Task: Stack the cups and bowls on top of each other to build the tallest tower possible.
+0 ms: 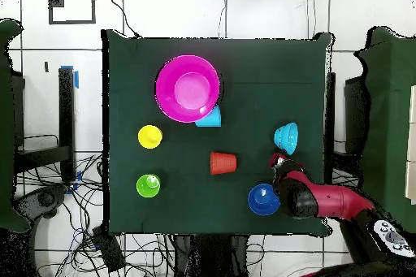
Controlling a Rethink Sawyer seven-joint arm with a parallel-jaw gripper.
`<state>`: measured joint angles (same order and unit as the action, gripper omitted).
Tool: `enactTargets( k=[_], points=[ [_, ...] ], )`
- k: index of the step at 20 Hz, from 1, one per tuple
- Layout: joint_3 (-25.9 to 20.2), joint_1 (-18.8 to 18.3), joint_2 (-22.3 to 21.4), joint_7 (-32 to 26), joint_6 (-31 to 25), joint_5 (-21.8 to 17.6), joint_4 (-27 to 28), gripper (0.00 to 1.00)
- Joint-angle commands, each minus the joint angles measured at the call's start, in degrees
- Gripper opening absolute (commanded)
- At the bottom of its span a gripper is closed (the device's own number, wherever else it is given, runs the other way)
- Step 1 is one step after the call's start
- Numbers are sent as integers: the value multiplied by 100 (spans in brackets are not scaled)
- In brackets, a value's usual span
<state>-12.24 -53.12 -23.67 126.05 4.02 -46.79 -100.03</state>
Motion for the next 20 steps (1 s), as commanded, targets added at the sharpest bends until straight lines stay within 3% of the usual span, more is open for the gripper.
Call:
enactTargets(
  k=[1, 6, 14, 17, 20],
  points=[
    [-1279, -388, 292, -818, -1562, 72, -398, 100],
    [-1179, -273, -218, -794, -1894, 147, -694, 100],
    [-1161, -229, -423, -768, -2134, 27, -732, 100],
    [-1200, -163, -639, -1399, -2340, -372, -633, 100],
    [-1564, -395, -683, -2587, -2455, -1020, -481, 100]
  ],
)
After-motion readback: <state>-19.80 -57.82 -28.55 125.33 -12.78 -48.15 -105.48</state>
